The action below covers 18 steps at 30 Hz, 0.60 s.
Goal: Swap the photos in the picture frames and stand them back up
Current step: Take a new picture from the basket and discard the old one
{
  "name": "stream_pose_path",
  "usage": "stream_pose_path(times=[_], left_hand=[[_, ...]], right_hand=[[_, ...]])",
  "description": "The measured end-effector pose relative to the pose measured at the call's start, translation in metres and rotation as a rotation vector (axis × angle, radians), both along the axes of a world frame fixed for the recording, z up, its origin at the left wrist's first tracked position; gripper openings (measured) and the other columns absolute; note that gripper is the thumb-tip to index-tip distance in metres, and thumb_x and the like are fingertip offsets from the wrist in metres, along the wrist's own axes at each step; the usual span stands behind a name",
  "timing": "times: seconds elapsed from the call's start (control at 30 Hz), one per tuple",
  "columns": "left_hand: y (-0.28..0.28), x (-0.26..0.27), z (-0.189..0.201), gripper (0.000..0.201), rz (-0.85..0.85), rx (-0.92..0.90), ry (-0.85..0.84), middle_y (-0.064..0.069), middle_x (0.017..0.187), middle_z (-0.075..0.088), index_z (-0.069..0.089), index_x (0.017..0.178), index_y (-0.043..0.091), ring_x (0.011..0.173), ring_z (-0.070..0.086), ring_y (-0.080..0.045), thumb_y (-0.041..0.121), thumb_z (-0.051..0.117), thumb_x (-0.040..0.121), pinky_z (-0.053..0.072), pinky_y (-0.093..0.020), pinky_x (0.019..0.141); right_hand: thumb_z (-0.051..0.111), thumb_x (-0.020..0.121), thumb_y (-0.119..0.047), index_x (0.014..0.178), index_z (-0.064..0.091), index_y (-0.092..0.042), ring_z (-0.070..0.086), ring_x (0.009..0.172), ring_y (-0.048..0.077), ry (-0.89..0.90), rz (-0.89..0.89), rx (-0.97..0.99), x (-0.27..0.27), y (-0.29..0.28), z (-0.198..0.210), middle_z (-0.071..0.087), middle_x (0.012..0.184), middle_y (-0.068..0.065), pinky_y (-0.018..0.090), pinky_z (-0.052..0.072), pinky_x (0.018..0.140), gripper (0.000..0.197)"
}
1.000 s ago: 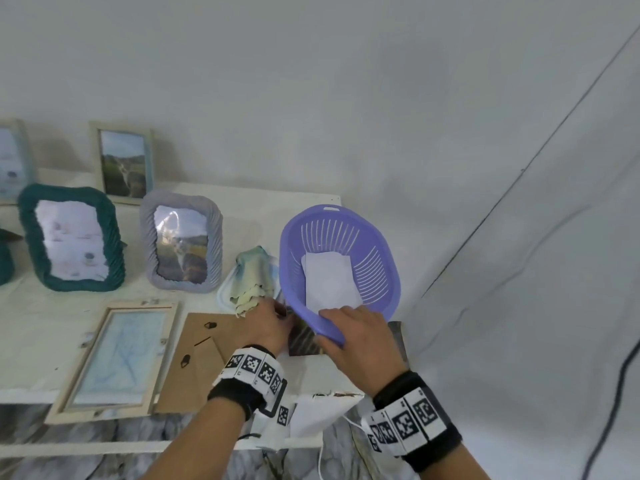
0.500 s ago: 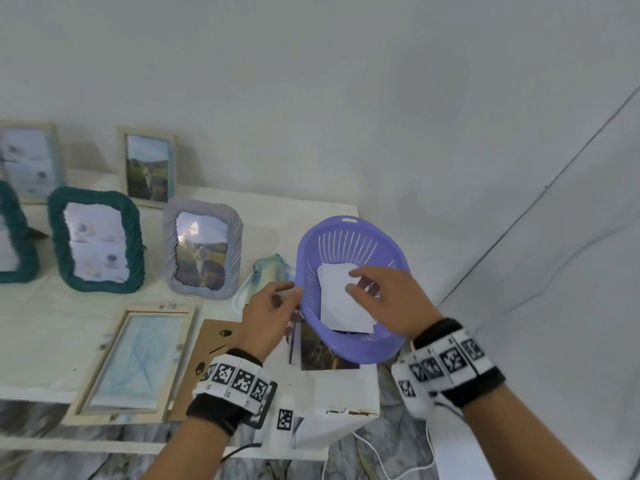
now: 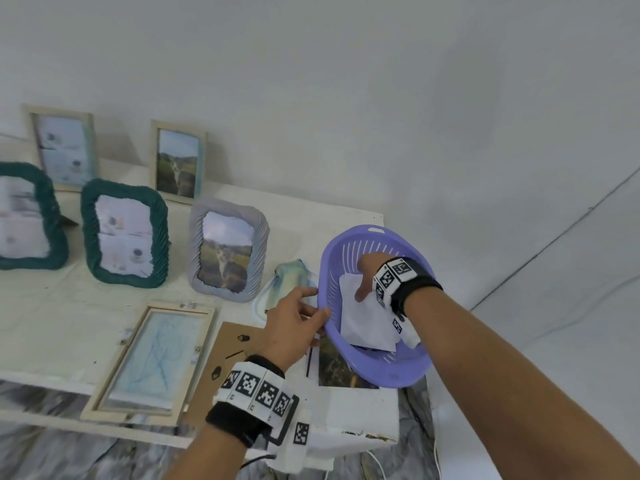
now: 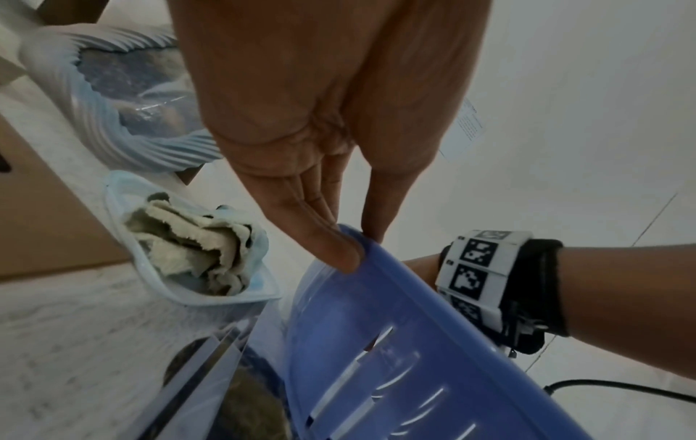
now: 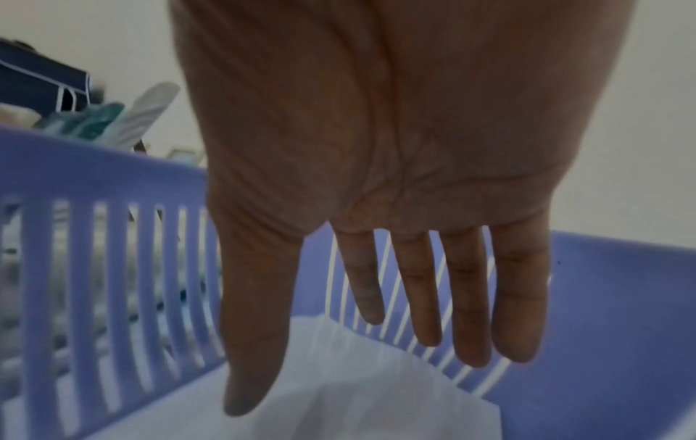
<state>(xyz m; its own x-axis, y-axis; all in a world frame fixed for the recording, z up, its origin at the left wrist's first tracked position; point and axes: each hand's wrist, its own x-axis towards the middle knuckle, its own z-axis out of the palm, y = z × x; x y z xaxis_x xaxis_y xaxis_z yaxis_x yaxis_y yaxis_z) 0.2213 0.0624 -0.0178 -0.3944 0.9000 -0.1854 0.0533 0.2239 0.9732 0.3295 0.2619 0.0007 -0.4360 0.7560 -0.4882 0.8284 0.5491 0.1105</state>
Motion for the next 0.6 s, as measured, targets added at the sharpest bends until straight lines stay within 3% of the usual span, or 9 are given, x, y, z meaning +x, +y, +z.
stream_pose_path(times=[0.1, 0.2, 0.27, 0.37, 0.47, 0.53, 0.6], left_hand=[[-0.002, -0.001, 0.002, 0.034, -0.011, -0.006, 0.011, -0.006, 0.080, 0.069, 0.057, 0.122, 0.019, 0.065, 0.068, -0.012, 0.017, 0.068, 0.090, 0.057, -0.025, 0.056], [-0.003, -0.002, 0.003, 0.035, -0.016, -0.002, 0.025, -0.004, 0.079, 0.069, 0.057, 0.122, 0.019, 0.066, 0.068, -0.011, 0.018, 0.069, 0.090, 0.058, -0.028, 0.057], [-0.003, -0.002, 0.002, 0.035, -0.018, -0.004, 0.023, -0.004, 0.079, 0.069, 0.057, 0.123, 0.020, 0.066, 0.069, -0.012, 0.019, 0.069, 0.090, 0.059, -0.029, 0.058], [-0.004, -0.002, 0.003, 0.035, -0.019, -0.006, 0.030, -0.005, 0.080, 0.069, 0.057, 0.123, 0.020, 0.067, 0.069, -0.013, 0.020, 0.069, 0.090, 0.060, -0.034, 0.060], [-0.003, -0.002, 0.004, 0.035, -0.017, -0.007, 0.046, -0.006, 0.082, 0.069, 0.057, 0.123, 0.019, 0.067, 0.069, -0.012, 0.020, 0.069, 0.090, 0.061, -0.036, 0.061], [-0.003, -0.003, 0.003, 0.036, -0.024, -0.009, 0.066, -0.006, 0.084, 0.070, 0.057, 0.124, 0.021, 0.068, 0.069, -0.011, 0.022, 0.069, 0.090, 0.061, -0.038, 0.063], [-0.004, -0.004, 0.001, 0.037, -0.026, -0.011, 0.115, -0.002, 0.086, 0.070, 0.056, 0.124, 0.023, 0.072, 0.069, -0.012, 0.027, 0.069, 0.090, 0.061, -0.041, 0.068]], right_hand=[[0.089, 0.049, -0.043, 0.105, 0.058, -0.018, 0.066, 0.083, 0.027, -0.064, 0.040, 0.009, 0.000, 0.019, -0.033, 0.065, 0.102, 0.006, 0.042, 0.059, 0.069, 0.069], [0.086, 0.060, -0.045, 0.109, 0.053, -0.015, 0.061, 0.091, 0.031, -0.012, 0.047, 0.026, -0.001, -0.001, -0.013, 0.059, 0.108, 0.010, 0.037, 0.052, 0.068, 0.066], [0.082, 0.067, -0.047, 0.123, 0.046, -0.014, 0.057, 0.105, 0.037, 0.013, 0.019, 0.048, 0.001, -0.002, -0.012, 0.056, 0.117, 0.013, 0.042, 0.048, 0.075, 0.075], [0.078, 0.074, -0.045, 0.144, 0.027, -0.016, 0.051, 0.120, 0.040, 0.005, -0.009, 0.093, 0.001, -0.003, -0.007, 0.054, 0.132, 0.013, 0.055, 0.041, 0.096, 0.092], [0.068, 0.085, -0.029, 0.140, 0.032, -0.017, 0.053, 0.117, 0.037, 0.042, -0.011, 0.126, -0.001, -0.006, 0.003, 0.058, 0.125, 0.012, 0.054, 0.041, 0.099, 0.067], [0.061, 0.089, -0.018, 0.128, 0.044, -0.016, 0.058, 0.106, 0.032, 0.127, -0.008, 0.112, 0.001, -0.006, 0.013, 0.059, 0.119, 0.011, 0.043, 0.048, 0.090, 0.042], [0.058, 0.090, -0.013, 0.112, 0.052, -0.018, 0.058, 0.093, 0.027, 0.262, -0.030, 0.060, 0.004, -0.006, 0.028, 0.061, 0.114, 0.008, 0.033, 0.046, 0.077, 0.024]])
